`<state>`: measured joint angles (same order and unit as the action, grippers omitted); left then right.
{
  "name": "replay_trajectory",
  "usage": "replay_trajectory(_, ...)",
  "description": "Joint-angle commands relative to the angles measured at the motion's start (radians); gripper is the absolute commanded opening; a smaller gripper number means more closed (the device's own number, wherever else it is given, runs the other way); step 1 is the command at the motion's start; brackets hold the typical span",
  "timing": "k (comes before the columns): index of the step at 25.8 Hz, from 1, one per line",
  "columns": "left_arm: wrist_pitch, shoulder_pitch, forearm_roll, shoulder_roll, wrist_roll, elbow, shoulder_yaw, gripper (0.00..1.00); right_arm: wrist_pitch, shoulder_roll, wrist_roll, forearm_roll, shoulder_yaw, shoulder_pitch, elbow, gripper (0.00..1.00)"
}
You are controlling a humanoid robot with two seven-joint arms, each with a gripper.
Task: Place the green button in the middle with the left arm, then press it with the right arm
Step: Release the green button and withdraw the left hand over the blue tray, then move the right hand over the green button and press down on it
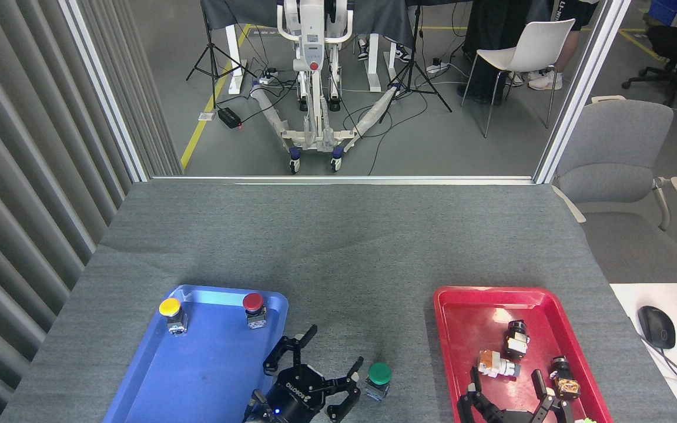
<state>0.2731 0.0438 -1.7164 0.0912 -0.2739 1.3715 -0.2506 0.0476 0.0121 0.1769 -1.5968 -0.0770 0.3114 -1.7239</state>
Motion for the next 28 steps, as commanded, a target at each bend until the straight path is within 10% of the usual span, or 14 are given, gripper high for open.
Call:
replay_trajectory(1, -0.129, -0.114, 0.021, -0.007, -0.002, 0.116, 0.126, 0.98, 0.0, -0.001, 0.004, -0.002, 0.011, 0.0, 0.001, 1.0)
replay_trajectory(8, -0.158, -0.19, 0.187, -0.021, -0.011, 0.12, 0.35, 0.98, -0.002, -0.012, 0.003, -0.04, 0.075, -0.018, 0.006, 0.85)
replay_trajectory(18, -0.15, -0.228, 0.184, -0.128, -0.01, 0.141, 0.343, 0.98, -0.035, -0.047, -0.082, -0.058, 0.213, -0.086, 0.055, 0.22)
replay_trajectory(28, -0.104, -0.222, 0.186, -0.162, -0.004, 0.139, 0.315, 0.98, -0.037, -0.067, -0.111, -0.104, 0.278, -0.123, 0.152, 0.16)
